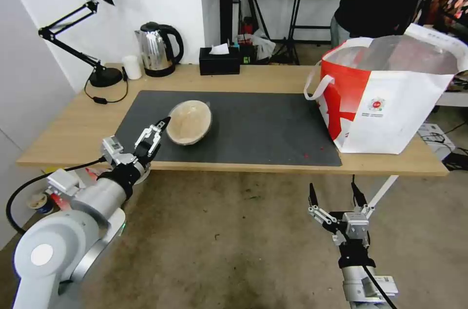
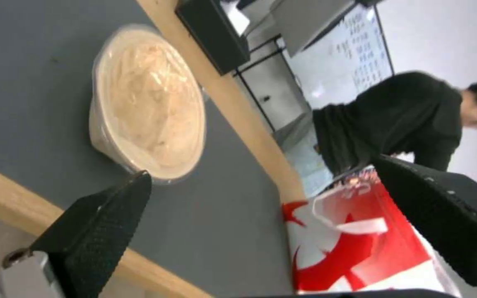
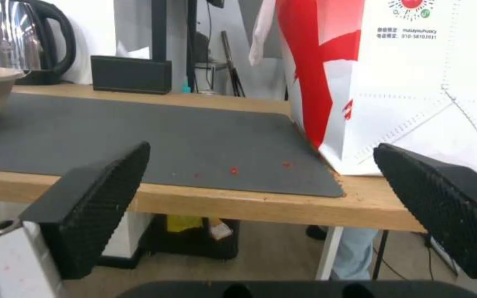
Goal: Pick up the trash from the table and place it into the takeout bag.
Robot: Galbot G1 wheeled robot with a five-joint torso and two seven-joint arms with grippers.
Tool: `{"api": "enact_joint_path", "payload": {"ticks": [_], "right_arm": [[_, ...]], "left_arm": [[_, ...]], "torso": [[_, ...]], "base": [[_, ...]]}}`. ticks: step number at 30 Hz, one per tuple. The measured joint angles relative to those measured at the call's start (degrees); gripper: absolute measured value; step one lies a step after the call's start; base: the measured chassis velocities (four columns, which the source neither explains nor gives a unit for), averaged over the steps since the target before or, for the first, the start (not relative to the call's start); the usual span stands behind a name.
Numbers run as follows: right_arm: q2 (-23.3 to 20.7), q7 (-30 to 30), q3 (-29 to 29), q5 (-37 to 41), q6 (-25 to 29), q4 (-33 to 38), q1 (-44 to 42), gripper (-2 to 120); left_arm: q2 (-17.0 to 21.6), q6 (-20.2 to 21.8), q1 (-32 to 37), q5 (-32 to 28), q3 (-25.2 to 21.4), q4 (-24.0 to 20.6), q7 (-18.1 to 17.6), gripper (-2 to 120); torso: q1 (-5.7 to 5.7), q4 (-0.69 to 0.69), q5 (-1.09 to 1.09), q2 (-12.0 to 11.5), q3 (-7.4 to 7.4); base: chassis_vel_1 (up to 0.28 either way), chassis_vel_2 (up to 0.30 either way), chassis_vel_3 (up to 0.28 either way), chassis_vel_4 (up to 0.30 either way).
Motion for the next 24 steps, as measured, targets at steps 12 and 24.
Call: {"api": "enact_joint_path", "payload": {"ticks": [12,24], "right_arm": [[0.0,0.0,0.0,0.0,0.0,0.0,0.0,100],[0.0,0.0,0.0,0.0,0.0,0.0,0.0,100]], "left_arm": [[2.9,0.1,-3.3,0.0,-0.3,3.4,-1.2,100],[5.6,-0.1,-6.3,-0.1,-0.5,7.6,-1.2,100]], "torso": [[0.00,0.00,0.00,0.0,0.00],[0.00,0.00,0.00,0.0,0.00]], "base": [[0.000,0.000,0.000,0.000],[0.000,0.000,0.000,0.000]]}}
